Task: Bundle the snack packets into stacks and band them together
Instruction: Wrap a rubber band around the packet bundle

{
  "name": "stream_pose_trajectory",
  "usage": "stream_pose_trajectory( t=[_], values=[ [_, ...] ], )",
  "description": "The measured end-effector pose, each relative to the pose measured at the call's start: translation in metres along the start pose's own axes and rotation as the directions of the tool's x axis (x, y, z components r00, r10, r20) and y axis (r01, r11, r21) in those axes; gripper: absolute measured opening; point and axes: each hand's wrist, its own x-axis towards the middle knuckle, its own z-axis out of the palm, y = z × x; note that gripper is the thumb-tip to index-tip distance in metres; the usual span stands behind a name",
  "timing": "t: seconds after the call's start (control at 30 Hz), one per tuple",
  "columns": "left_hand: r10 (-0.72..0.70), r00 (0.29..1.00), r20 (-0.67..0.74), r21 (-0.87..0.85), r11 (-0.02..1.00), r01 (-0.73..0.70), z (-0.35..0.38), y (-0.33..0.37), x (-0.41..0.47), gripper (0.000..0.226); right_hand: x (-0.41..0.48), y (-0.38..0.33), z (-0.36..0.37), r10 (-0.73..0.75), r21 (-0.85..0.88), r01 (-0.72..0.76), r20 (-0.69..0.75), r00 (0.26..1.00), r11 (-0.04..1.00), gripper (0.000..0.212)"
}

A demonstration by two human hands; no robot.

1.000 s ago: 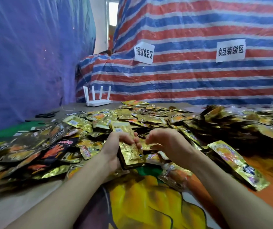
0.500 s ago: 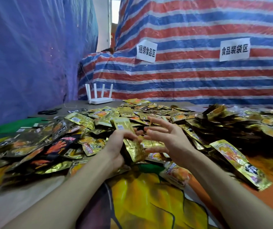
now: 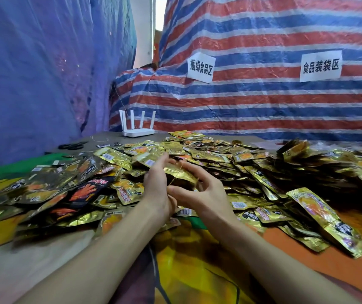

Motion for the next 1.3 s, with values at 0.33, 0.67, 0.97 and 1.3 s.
stream_pose_trajectory(
  t=[0.33,0.67,0.97,1.3],
  values=[
    [-0.032,0.981,0.189,0.009,0.999,0.031,0.002,-0.01,0.002,0.042,0.005,0.005,-0.008,-0.12,-0.138,0.11,-0.068,0.99,0.984,0.059],
    [-0.13,0.964,0.23,0.209,0.975,0.082,-0.006,-0.023,0.005,0.031,0.01,-0.004,-0.029,-0.011,-0.56,0.073,0.113,0.994,0.825,0.068],
    [-0.068,0.943,0.325,0.292,0.956,-0.032,-0.003,-0.028,0.008,0.045,0.011,-0.017,-0.041,0.031,-0.545,-0.013,0.023,0.999,0.838,0.065],
    [0.339,0.94,-0.029,0.306,0.898,-0.315,-0.007,-0.037,0.014,0.031,0.079,-0.033,-0.068,-0.014,-0.898,0.014,0.009,1.0,0.439,0.044]
  ],
)
